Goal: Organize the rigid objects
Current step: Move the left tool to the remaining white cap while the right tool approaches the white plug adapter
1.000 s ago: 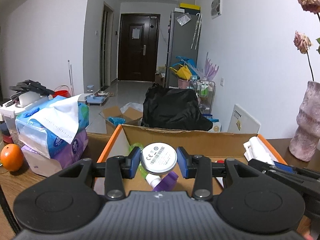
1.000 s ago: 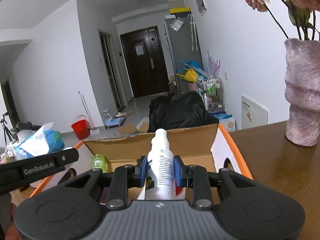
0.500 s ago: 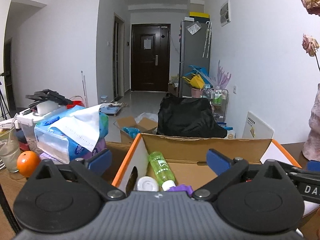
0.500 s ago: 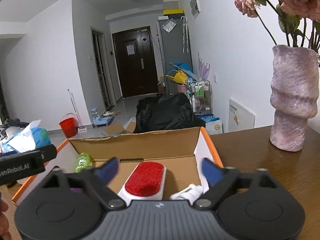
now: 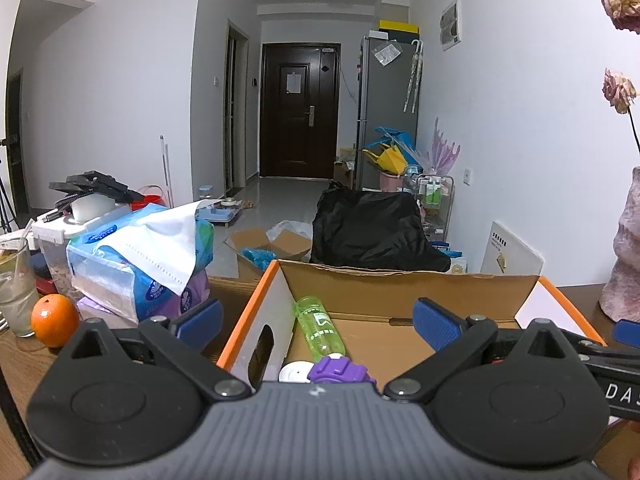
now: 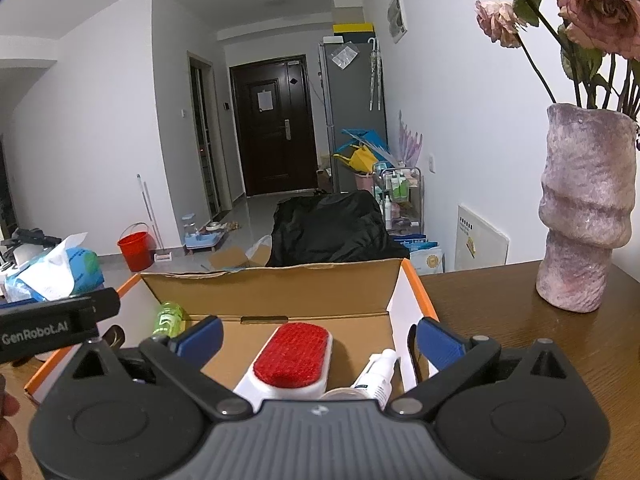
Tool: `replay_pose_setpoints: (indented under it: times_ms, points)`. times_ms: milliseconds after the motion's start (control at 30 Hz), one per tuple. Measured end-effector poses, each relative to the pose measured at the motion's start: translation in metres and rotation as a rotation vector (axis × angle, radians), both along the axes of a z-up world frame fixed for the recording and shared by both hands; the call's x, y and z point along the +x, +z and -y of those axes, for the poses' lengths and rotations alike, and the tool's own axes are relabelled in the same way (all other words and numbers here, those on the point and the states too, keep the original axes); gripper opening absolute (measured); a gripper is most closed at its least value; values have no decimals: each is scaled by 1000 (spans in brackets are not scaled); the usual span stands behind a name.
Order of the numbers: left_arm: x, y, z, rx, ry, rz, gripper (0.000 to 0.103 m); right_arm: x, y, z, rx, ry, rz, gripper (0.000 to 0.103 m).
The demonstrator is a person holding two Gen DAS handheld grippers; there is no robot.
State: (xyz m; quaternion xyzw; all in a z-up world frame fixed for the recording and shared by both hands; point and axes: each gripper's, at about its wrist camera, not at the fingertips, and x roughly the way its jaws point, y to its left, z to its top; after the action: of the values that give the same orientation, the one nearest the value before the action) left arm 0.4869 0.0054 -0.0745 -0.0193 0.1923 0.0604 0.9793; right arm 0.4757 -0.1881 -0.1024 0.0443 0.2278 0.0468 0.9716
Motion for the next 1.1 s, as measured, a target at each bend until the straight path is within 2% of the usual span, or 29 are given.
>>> replay_pose_setpoints:
  times_ms: [467, 800, 1100]
  points:
    - [-17, 6, 1, 3, 2, 21, 103, -17, 9, 0, -27, 5, 42, 103]
    - [-40, 10, 7, 6, -47, 38, 103, -39, 15, 3, -35, 18, 67, 103]
    - [-66, 13, 5, -5, -46, 48, 103, -64, 22, 10, -34, 19, 86, 103]
